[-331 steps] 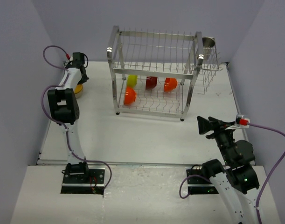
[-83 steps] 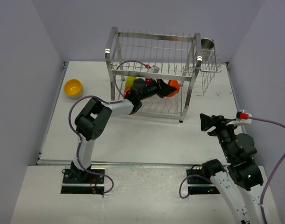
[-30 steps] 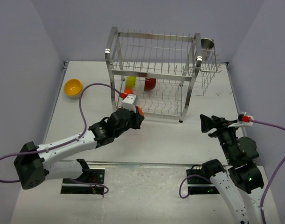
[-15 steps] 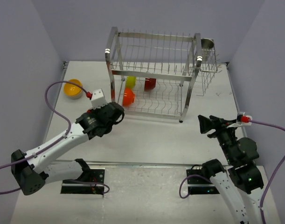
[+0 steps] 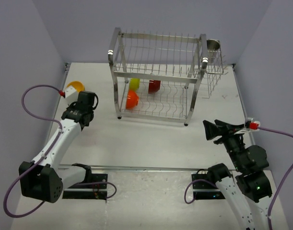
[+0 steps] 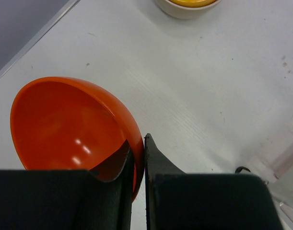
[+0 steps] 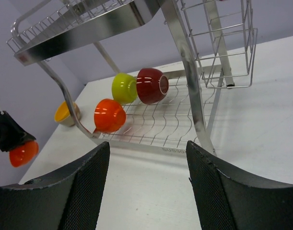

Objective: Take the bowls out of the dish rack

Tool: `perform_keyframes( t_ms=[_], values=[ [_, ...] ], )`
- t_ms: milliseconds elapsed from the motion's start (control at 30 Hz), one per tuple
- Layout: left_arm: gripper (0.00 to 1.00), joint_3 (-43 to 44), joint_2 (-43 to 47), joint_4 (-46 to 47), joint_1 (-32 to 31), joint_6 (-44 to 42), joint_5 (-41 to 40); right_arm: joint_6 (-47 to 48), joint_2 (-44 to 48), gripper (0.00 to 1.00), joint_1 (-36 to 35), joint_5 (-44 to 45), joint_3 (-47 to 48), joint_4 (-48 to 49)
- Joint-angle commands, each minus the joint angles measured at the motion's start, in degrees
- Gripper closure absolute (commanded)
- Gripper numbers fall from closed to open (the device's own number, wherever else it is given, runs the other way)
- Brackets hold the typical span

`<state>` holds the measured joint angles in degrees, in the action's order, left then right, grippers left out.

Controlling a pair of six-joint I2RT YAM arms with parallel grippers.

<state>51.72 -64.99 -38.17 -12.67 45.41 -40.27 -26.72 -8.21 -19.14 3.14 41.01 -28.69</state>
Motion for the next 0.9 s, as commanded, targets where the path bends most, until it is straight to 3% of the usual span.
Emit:
perform_keyframes(
  t_ms=[0, 433, 867],
  values=[
    [1.00, 1.8, -3.1, 6.6, 4.0, -4.3, 4.0, 1.2, 0.0, 0.34, -0.2, -2.3, 0.6, 1.4],
    [1.00, 13.9, -21.3, 9.0, 17.0, -8.8, 11.4, 1.6, -5.8, 0.36, -0.2, -2.4, 1.8, 3.5],
    [1.00, 23.5, -37.6, 7.7, 18.6, -9.2, 10.0, 2.3, -5.7, 0.36, -0.2, 0.3, 2.8, 2.2]
  ],
)
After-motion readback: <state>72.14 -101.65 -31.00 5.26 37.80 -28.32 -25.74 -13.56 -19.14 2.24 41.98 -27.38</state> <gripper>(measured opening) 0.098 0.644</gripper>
